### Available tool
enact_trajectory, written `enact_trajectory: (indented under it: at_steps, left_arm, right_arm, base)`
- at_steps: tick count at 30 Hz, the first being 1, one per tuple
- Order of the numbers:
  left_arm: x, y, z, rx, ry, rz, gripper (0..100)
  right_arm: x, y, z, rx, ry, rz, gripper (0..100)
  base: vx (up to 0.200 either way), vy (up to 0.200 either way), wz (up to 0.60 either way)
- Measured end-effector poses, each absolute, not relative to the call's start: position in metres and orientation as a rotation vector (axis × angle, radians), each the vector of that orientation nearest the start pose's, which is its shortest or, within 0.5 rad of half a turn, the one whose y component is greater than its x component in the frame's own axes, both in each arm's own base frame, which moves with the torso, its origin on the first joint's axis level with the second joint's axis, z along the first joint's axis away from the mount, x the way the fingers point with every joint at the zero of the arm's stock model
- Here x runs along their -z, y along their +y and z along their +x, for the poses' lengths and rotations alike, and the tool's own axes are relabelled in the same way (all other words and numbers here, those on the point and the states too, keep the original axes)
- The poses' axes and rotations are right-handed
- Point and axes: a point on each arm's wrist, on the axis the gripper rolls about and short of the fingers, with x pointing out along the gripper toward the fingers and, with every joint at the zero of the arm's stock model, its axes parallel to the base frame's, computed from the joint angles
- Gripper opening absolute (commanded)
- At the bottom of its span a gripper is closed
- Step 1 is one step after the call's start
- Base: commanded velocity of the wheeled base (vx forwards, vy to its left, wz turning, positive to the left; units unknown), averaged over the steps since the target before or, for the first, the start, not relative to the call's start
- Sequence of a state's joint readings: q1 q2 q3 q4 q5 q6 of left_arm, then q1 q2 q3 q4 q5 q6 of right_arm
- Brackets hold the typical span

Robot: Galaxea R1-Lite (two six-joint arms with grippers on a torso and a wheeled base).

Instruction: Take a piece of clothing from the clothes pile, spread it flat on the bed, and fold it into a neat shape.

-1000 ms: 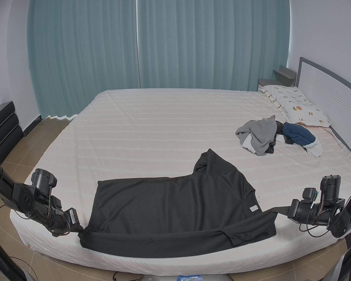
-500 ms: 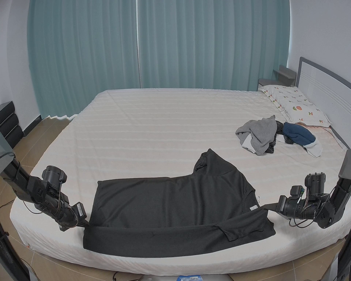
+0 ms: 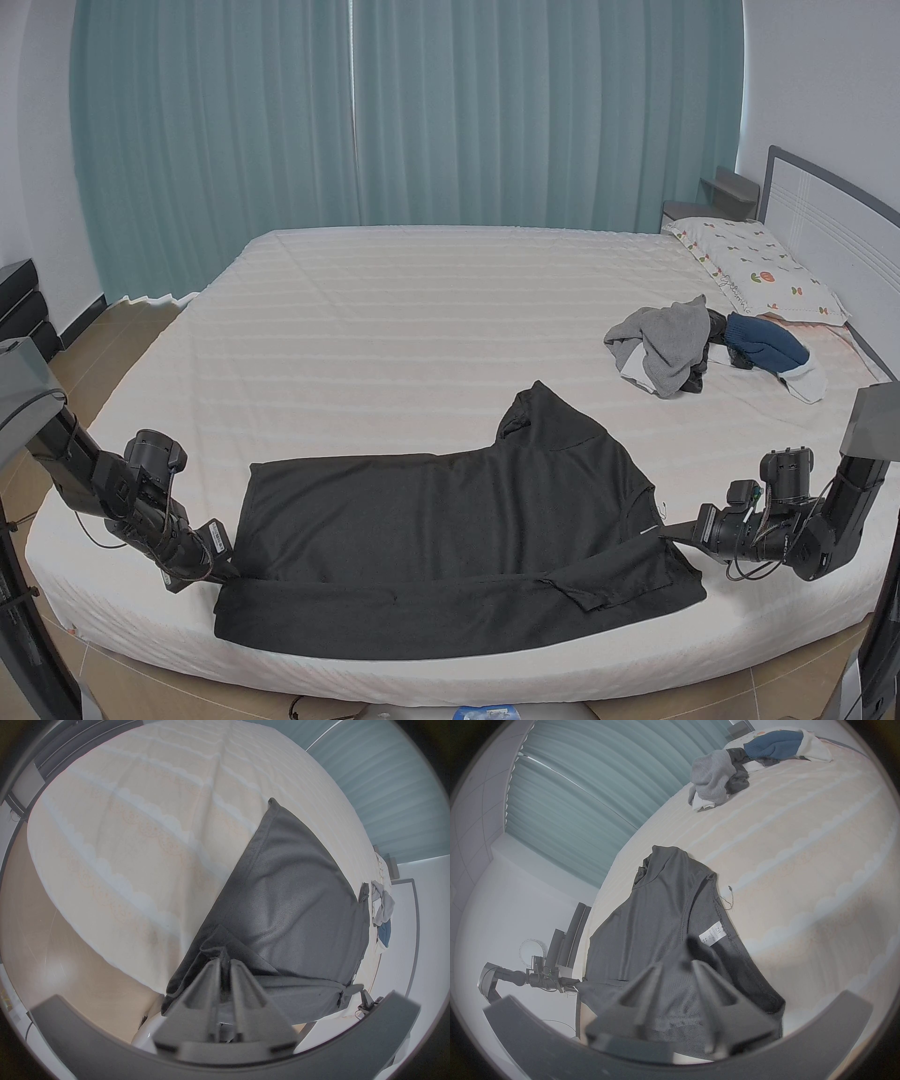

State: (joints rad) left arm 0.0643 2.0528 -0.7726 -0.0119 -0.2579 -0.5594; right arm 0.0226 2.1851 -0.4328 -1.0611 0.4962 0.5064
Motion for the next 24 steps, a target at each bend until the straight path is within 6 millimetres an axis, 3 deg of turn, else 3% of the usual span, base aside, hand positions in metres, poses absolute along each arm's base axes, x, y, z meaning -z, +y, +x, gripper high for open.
enact_trajectory:
  at_steps: [10, 24]
  left_arm:
    - [-0.022, 0.014, 0.29, -0.191, 1.282, -0.697, 100]
    - [-0.036, 0.016, 0.29, -0.209, 1.228, -0.826, 100]
  right_arm:
    - [-0.001, 0.015, 0.295, -0.316, 0.766, 0.663, 100]
    - [-0.007, 0.017, 0.289, -0.278, 0.702, 0.884, 100]
  base:
    - [0.0, 0.0, 0.0]
    - [0.0, 0.0, 0.0]
